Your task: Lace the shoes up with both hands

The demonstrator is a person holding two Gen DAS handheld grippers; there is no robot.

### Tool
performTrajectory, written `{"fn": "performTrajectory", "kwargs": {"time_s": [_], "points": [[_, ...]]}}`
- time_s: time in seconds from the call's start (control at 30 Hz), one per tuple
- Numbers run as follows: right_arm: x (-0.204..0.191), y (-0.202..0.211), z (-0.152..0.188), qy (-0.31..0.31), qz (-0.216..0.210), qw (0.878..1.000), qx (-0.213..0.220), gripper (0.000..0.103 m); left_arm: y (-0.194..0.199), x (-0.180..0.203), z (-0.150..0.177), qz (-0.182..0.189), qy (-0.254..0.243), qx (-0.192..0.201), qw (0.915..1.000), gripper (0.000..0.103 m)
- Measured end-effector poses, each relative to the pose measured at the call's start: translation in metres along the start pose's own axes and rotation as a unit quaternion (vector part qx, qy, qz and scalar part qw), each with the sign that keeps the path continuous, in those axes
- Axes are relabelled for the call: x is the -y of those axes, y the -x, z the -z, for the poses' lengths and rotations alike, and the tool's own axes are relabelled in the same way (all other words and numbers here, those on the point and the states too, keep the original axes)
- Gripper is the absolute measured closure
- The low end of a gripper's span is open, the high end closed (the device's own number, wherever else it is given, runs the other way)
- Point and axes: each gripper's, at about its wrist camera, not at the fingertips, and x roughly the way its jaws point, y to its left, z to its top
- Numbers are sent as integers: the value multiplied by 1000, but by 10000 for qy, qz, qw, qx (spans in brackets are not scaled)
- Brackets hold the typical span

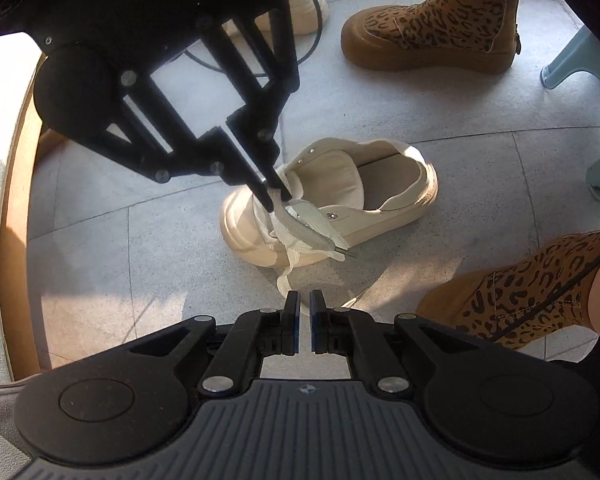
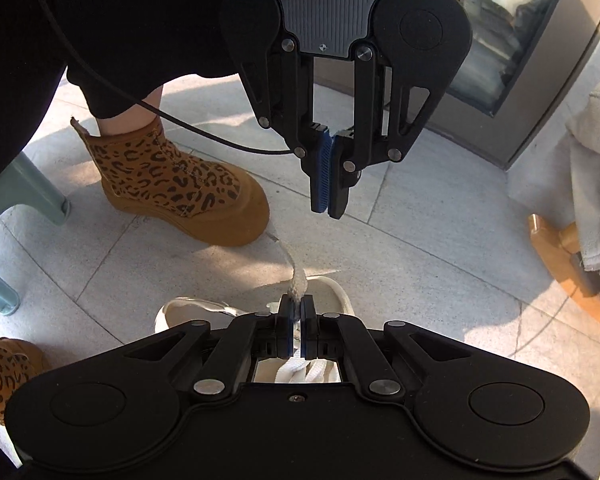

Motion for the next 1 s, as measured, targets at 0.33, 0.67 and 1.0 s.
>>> {"fn": "performTrajectory", "kwargs": {"time_s": [0.33, 0.67, 1.0], "points": [[27, -5, -3, -942, -9, 9940, 561, 101, -1, 19, 0, -534, -660, 184, 9962, 98], [44, -5, 11, -1727, -263, 9821, 700, 101, -3, 24, 6, -867, -877, 238, 9921, 75], [42, -10, 12, -1760, -415, 9812, 672, 101, 4, 21, 3, -1238, -779, 589, 9875, 74]]}}
